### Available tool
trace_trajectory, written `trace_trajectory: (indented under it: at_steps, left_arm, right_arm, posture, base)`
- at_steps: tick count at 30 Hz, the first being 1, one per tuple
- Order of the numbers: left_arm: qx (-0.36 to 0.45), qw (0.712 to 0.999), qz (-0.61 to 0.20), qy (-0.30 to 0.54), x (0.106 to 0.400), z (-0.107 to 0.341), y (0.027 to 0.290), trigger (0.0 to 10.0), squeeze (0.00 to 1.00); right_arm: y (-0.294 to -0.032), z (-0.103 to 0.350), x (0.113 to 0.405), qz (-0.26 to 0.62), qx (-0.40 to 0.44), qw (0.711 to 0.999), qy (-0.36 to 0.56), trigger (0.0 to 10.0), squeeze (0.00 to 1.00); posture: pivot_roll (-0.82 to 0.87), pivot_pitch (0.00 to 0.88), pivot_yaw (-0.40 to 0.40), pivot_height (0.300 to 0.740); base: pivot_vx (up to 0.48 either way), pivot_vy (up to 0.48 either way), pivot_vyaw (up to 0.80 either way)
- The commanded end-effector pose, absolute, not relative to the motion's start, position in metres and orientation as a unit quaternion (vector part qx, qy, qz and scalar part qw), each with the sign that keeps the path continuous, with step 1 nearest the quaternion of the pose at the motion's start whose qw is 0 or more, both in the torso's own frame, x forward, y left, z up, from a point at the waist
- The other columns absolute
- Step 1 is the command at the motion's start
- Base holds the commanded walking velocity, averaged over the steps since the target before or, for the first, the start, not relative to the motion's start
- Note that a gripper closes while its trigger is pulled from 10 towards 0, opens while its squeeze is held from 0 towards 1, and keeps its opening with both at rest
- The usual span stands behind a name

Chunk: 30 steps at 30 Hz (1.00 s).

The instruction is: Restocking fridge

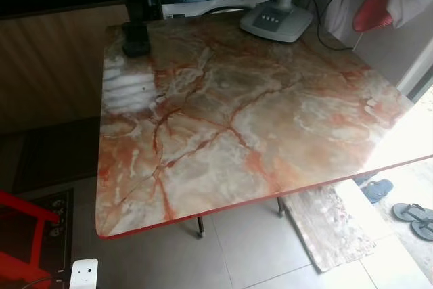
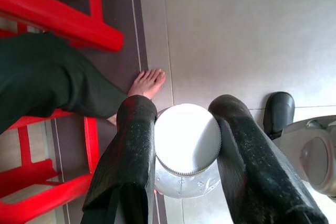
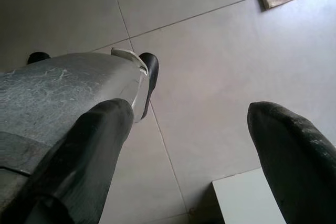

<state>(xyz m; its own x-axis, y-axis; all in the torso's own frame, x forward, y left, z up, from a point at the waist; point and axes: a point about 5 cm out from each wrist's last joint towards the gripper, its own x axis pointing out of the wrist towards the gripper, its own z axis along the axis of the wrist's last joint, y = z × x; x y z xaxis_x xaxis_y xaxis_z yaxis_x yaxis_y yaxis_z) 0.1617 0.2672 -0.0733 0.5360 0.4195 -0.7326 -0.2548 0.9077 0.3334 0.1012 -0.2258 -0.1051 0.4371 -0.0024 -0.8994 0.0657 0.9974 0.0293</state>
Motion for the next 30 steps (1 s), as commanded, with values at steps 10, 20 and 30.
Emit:
trace_trajectory:
  at_steps: [10, 20, 30]
  left_arm:
    - [0.101, 0.859, 0.197, 0.462, 0.1477, -0.0765, 0.2762, 10.0, 0.00]
    - [0.104, 0.858, 0.194, 0.464, 0.1481, -0.0769, 0.2750, 10.0, 0.00]
    - [0.099, 0.858, 0.194, 0.466, 0.1481, -0.0774, 0.2740, 10.0, 0.00]
  right_arm:
    - [-0.2254, -0.1063, 0.0972, -0.028, 0.040, 0.844, 0.534, 10.0, 0.00]
    - [-0.2258, -0.1062, 0.0972, -0.029, 0.041, 0.844, 0.535, 10.0, 0.00]
    - [-0.2256, -0.1062, 0.0972, -0.025, 0.040, 0.843, 0.535, 10.0, 0.00]
  posture:
    - [0.10, 0.116, -0.020, 0.740]
    - [0.11, 0.107, -0.023, 0.740]
    - [0.11, 0.091, -0.023, 0.740]
  base:
    - [0.000, 0.235, 0.00]
    - [0.000, 0.000, 0.00]
    - [0.000, 0.273, 0.00]
